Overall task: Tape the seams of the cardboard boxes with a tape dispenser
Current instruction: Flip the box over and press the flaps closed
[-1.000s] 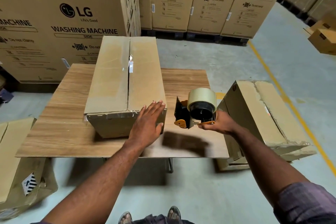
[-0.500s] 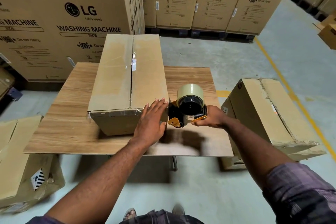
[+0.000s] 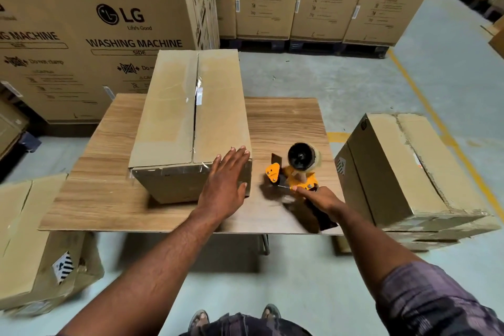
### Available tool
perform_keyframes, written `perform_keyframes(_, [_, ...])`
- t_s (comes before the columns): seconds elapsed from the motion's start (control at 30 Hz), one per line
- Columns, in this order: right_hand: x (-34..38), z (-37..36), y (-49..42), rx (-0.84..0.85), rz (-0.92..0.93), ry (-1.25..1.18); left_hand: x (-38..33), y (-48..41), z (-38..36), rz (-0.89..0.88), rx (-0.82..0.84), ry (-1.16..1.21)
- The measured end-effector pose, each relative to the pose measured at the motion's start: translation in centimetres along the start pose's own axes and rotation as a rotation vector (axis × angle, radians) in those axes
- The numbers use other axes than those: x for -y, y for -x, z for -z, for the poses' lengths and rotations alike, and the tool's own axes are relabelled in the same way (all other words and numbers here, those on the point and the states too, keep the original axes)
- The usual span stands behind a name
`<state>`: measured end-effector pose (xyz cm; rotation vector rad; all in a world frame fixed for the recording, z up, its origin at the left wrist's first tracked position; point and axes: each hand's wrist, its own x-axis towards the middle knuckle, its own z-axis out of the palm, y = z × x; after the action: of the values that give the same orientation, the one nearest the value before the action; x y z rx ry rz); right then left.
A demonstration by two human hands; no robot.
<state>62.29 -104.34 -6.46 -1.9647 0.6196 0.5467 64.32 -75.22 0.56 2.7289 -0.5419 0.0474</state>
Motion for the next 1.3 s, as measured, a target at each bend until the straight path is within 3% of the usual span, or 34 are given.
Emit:
perform_keyframes(0.1, [0.9, -1.2, -0.9, 0.012, -0.129, -0.372, 0.0, -0.1, 0.0, 0.002, 0.006, -0.01])
perform_keyframes(0.23, [1.9, -2.8, -2.6, 0.1, -0.295, -0.64, -0.1, -0.1, 0.2, 0.004, 0.012, -0.019])
perform_keyframes(0.3, [2.7, -3.3, -3.6, 0.006, -0.274, -0.491, -0.2, -0.1, 0.2, 0.01, 0.012, -0.017])
perform_keyframes(0.37, [3.4, -3.3, -3.9, -0.144, -0.183, -0.116, -0.2, -0.1, 0.2, 0.01, 0.009, -0.008])
perform_keyframes(0.5, [3.9, -3.1, -3.6, -0.131, -0.066, 0.339, 0.1, -0.2, 0.4, -0.004, 0.008, 0.032])
perform_keyframes(0.57, [4.9, -3.9, -2.7, -0.158, 0.012, 0.276, 0.3, -0.3, 0.4, -0.009, 0.008, 0.033])
perform_keyframes(0.67, [7.4, -7.5, 0.0, -0.056, 0.243, -0.403, 0.6, -0.3, 0.5, -0.026, 0.017, 0.034])
perform_keyframes(0.77, [9.0, -12.2, 2.0, 0.02, 0.373, -0.645, 0.6, -0.2, 0.8, -0.044, 0.033, 0.039])
perform_keyframes(0.93, [10.2, -16.7, 3.0, -0.176, 0.379, -0.644, 0.4, 0.0, 1.1, -0.047, 0.078, 0.028])
perform_keyframes(1.1, [9.5, -17.2, 2.8, -0.319, 0.493, -0.439, 0.4, -0.1, 1.3, -0.046, 0.093, 0.056])
perform_keyframes(1.3, [8.3, -16.8, 2.3, -0.297, 0.57, -0.174, 0.9, -0.7, 2.0, -0.068, 0.066, 0.076])
